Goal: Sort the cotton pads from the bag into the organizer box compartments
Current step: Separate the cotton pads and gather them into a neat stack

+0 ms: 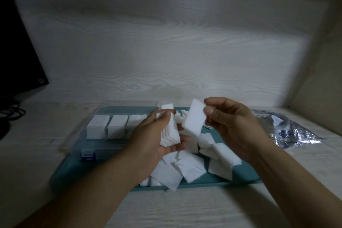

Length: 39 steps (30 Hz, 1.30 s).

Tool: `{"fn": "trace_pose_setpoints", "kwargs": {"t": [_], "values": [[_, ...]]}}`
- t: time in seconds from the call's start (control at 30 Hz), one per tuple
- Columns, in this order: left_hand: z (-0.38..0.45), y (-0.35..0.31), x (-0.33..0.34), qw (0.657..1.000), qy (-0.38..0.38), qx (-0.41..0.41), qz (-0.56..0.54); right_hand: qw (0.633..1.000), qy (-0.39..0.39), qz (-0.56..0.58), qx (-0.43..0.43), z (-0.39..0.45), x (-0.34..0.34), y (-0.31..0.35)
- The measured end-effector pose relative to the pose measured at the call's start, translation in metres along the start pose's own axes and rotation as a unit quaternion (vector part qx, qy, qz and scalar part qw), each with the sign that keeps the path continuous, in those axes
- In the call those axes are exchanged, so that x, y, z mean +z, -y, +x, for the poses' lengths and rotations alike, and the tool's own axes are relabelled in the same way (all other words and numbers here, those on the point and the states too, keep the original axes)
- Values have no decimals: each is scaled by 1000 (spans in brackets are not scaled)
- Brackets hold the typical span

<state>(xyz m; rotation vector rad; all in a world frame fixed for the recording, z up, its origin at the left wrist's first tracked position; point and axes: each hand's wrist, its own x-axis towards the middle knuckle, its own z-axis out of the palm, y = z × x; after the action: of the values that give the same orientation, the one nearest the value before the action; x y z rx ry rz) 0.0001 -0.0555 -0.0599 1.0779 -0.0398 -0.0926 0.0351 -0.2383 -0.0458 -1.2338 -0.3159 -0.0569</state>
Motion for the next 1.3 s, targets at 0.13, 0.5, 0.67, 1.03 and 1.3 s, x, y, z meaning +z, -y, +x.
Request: {"fn": "trace_pose_setpoints", "kwargs": {"t": [0.13,0.5,0.67,1.03,1.3], "values": [[-4,2,6,996,63,-58,-33,994,16,-112,-9,-10,16,-16],[1,3,3,997,32,-37,-58,892,164,-408,-103,-22,12,-6],[0,4,3,998,36,-21,-52,872,159,-446,-126,-23,17,-14],[2,9,0,998,61,-3,-33,861,158,-465,-134,-20,14,-14],[2,10,0,997,79,6,-9,859,175,-458,-145,-21,17,-13]]}}
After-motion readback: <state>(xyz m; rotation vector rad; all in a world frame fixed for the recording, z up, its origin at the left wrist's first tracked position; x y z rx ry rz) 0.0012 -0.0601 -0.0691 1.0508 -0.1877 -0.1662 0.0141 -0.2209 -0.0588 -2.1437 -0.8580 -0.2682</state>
